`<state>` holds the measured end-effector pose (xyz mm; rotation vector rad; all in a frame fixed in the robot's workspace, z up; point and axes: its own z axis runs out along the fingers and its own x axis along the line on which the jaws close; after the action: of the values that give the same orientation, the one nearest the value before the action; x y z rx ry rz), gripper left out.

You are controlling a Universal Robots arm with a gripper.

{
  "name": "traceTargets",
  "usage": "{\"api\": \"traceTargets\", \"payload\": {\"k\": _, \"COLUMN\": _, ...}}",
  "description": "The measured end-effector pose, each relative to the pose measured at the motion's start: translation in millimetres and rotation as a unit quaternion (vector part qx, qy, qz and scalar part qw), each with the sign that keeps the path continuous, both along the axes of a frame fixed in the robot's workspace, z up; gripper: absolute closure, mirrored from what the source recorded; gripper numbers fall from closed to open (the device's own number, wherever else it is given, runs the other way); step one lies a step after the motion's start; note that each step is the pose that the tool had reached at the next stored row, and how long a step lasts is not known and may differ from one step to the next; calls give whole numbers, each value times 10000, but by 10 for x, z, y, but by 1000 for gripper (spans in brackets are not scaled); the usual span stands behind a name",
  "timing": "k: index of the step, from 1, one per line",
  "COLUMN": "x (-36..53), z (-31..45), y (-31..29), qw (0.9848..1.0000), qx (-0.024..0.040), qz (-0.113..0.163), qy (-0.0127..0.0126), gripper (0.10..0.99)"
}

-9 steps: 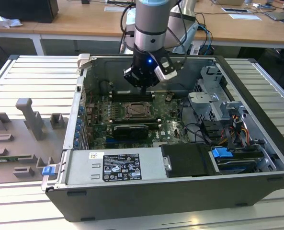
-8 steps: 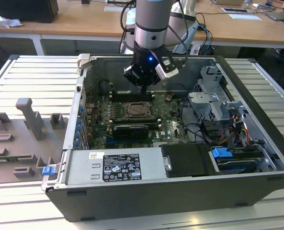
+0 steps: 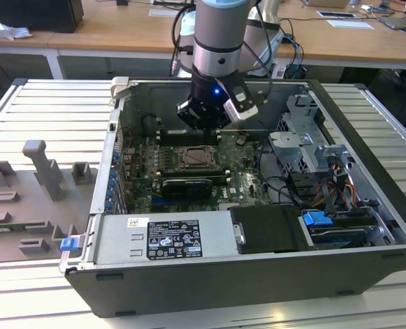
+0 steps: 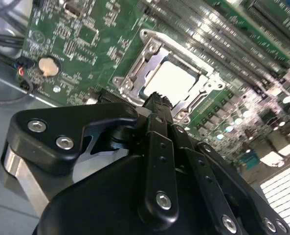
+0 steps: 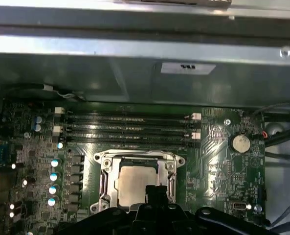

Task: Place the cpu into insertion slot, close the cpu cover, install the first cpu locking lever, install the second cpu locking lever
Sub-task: 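Install the second cpu locking lever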

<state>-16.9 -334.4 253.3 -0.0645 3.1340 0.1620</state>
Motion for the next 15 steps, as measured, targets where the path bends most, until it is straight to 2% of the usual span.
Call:
{"api": "traceTargets", "payload": {"k": 5, "x": 0, "z": -5, "y": -99, "qw": 10000, "qx": 0, "qz": 0, "qy": 1, "gripper": 980}}
{"api": "traceTargets", "payload": {"k": 8, "x": 0, "z": -16, "y": -126, "qw": 10000, "qx": 0, "qz": 0, "qy": 30, "gripper": 980}}
{"api": "traceTargets", "payload": {"k": 15, "x": -2, "z": -31, "y": -216, "qw": 10000, "qx": 50, "qz": 0, "qy": 31, "gripper": 980}}
